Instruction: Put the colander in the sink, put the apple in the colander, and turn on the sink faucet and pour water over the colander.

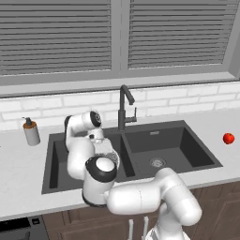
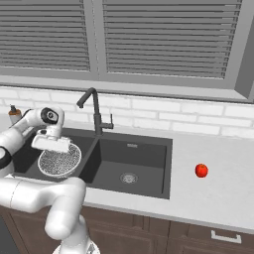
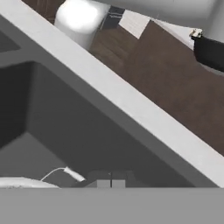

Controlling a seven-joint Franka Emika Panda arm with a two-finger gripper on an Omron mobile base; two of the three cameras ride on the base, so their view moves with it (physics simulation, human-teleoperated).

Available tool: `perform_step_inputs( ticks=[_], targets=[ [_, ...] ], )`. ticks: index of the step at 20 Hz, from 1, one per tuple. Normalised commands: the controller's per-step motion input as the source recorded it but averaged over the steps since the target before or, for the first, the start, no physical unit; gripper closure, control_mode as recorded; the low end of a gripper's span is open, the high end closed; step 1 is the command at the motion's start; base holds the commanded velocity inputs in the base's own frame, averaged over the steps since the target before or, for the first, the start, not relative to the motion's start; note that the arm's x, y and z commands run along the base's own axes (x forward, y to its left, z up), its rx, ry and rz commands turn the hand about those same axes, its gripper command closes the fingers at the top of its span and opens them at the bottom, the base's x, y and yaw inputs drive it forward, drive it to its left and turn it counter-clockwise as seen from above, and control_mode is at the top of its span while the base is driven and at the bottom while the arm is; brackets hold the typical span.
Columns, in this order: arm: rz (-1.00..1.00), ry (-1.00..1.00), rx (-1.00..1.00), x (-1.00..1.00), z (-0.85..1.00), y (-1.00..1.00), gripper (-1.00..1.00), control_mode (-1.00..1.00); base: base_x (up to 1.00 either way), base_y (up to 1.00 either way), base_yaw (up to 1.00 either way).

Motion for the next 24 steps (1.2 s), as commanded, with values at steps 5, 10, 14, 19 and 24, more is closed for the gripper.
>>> perform_step_inputs(
  ticks=[5, 10, 14, 19, 24],
  targets=[
    [0.01, 0.0, -0.2, -0.16, 0.56, 0.17, 1.0, -1.0, 0.0, 0.0, 0.0],
    [0.12, 0.0, -0.12, -0.48, 0.48, 0.2, 1.0, -1.0, 0.0, 0.0, 0.0],
    [0.22, -0.02, -0.09, -0.65, 0.32, 0.06, 1.0, -1.0, 0.0, 0.0, 0.0],
    [0.29, -0.05, -0.05, -0.56, 0.46, 0.0, 1.0, -1.0, 0.0, 0.0, 0.0],
    [0.41, 0.01, 0.0, -0.46, 0.68, -0.08, 1.0, -1.0, 0.0, 0.0, 0.0]
  ],
)
